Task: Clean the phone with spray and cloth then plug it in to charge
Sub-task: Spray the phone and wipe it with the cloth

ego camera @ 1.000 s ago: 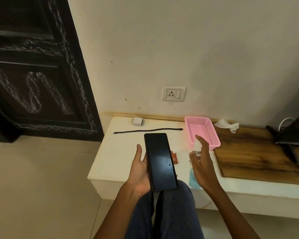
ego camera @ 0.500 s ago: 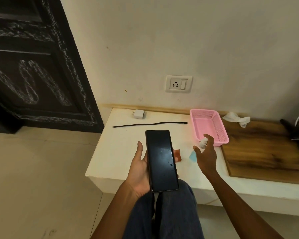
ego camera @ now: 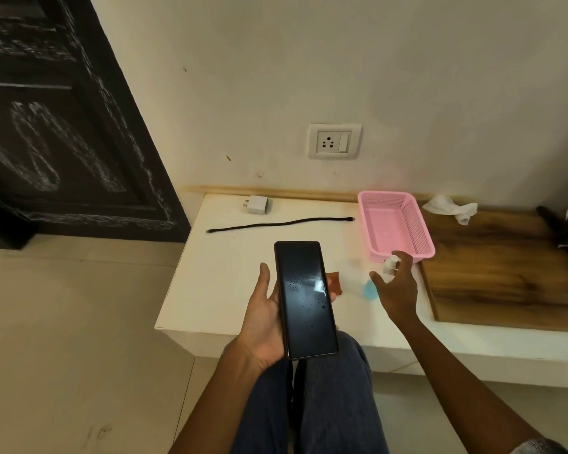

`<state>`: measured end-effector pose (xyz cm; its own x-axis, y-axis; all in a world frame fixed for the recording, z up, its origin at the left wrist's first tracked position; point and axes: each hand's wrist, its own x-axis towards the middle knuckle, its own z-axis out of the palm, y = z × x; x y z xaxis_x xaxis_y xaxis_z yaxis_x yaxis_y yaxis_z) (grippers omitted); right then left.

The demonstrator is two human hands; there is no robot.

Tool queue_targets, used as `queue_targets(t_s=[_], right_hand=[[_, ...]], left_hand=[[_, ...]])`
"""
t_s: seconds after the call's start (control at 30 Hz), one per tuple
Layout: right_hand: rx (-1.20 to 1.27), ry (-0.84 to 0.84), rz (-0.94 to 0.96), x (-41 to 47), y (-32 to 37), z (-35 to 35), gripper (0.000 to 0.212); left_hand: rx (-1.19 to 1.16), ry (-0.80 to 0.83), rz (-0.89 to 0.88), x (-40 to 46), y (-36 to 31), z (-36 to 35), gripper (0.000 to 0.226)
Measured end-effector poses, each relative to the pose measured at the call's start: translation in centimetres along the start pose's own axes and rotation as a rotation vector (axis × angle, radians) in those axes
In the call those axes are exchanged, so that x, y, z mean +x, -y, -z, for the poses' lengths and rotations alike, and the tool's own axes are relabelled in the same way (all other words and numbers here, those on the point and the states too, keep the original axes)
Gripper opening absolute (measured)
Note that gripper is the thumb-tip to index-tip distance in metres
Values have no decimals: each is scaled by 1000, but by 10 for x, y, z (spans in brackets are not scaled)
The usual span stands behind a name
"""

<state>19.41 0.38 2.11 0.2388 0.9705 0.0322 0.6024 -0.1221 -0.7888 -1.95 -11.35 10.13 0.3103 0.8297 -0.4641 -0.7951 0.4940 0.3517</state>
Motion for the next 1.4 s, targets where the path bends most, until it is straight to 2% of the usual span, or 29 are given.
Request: queue_targets(t_s=[0.17,0.27,0.3,0.37,0.43,0.5,0.57,0.63,0.73,0.8,0.9,0.93,1.03,1.3,1.4], right_hand=[[-31,60,0,2,-4,2,65],[-63,71,15,2,-7,4,74],[-110,18,10,0,-6,5,77],[-168,-193,-1,-9,-4,6,73],[-160,-408,46,-25,0,7,59],[-153,-485,165,-41,-1,3,42],[-145,-394,295,-54,-2,-6,25],[-120,-202,410,-63,-1,-15,16],[-183,54,467,-65,5,-28,32],[-234,158,422,-57,5,-39,37],[-245,259,317,-42,2,-57,71],[-220,255,248,-35,3,-62,73],[-223,217,-5,-18,5,-75,38],[-355,230,-340,-2,6,-107,51],[-384,231,-410,-1,6,-113,49]], left_hand=[[-2,10,0,-3,1,-2,70],[-18,14,-2,-5,1,-2,69],[-25,10,-5,-6,1,-2,67],[-24,-6,-22,-7,1,-1,67],[-28,-21,-44,-8,0,1,67],[-41,-38,-62,-8,0,2,67],[-48,-57,-71,-9,0,2,66],[-50,-67,-69,-9,0,2,65],[-33,-67,-65,-9,1,3,67],[-42,-55,-65,-8,0,5,67],[-61,-26,-51,-6,0,9,66],[-63,-18,-42,-4,0,12,68],[-76,8,-18,0,0,18,72],[-84,-1,0,12,1,34,77],[-92,-15,8,17,3,41,75]])
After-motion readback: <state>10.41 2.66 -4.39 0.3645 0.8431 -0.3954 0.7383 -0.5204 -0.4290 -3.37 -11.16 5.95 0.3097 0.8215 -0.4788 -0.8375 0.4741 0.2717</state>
